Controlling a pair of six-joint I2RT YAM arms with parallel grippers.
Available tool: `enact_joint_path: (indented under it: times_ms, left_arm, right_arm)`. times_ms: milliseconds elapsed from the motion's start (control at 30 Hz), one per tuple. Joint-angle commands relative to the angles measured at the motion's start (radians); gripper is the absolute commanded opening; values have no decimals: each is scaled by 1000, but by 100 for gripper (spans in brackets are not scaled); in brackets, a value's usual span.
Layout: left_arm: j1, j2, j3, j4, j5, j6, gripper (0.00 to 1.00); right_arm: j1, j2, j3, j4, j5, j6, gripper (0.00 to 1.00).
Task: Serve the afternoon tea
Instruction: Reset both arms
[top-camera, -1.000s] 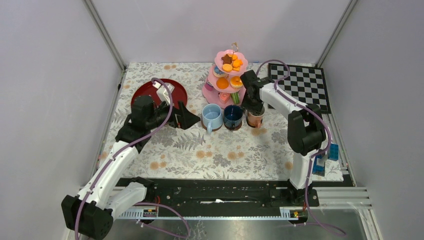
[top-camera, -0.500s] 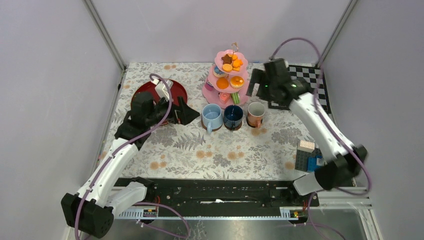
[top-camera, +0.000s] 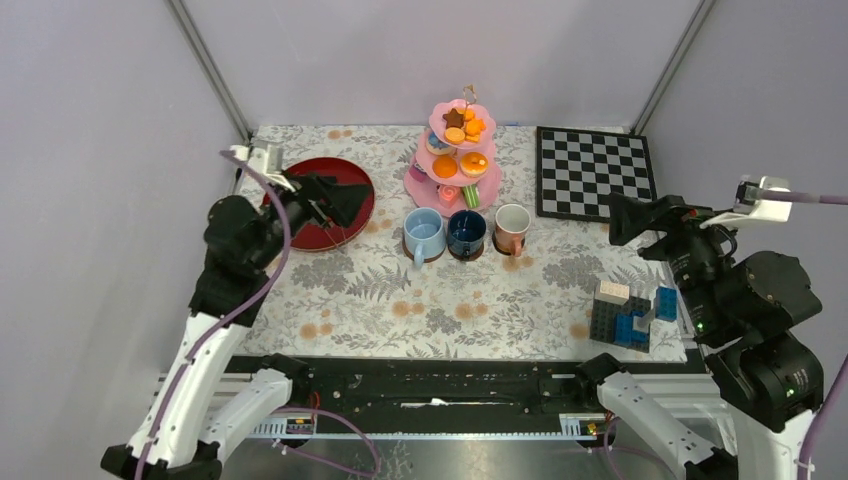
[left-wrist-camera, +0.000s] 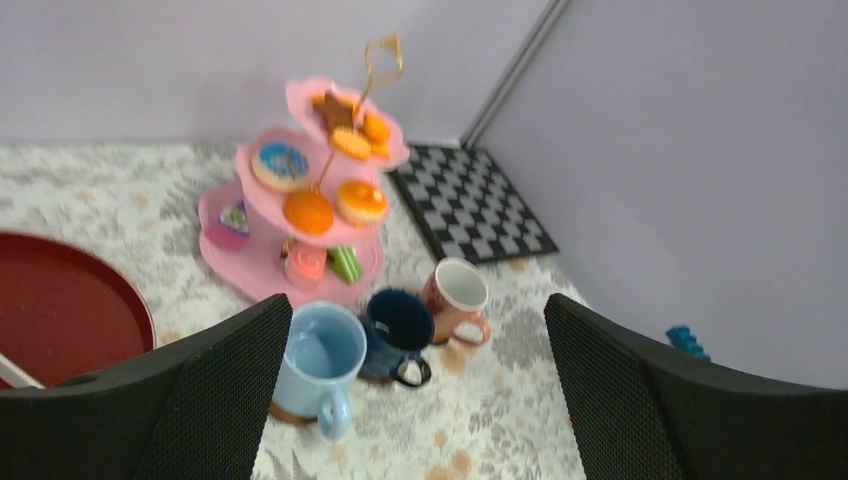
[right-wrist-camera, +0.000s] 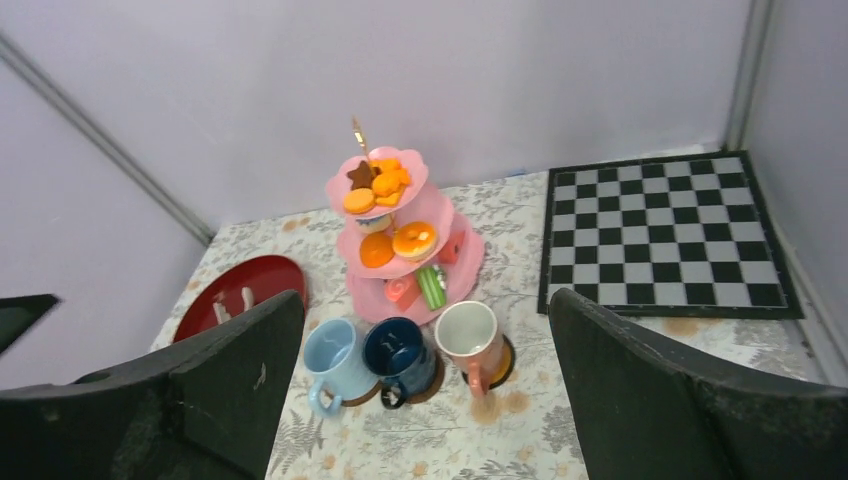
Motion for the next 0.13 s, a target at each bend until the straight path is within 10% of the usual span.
enact_joint_path:
  times_ms: [0,100]
  left_arm:
    - [-4,-43,70,86,-98,20,99]
    - [-4,-54,85,76,-113,27,99]
  right_arm:
    - [-3,3,-4,11,89,-74,100]
    - [-3,-7,-29,42,37,-87,100]
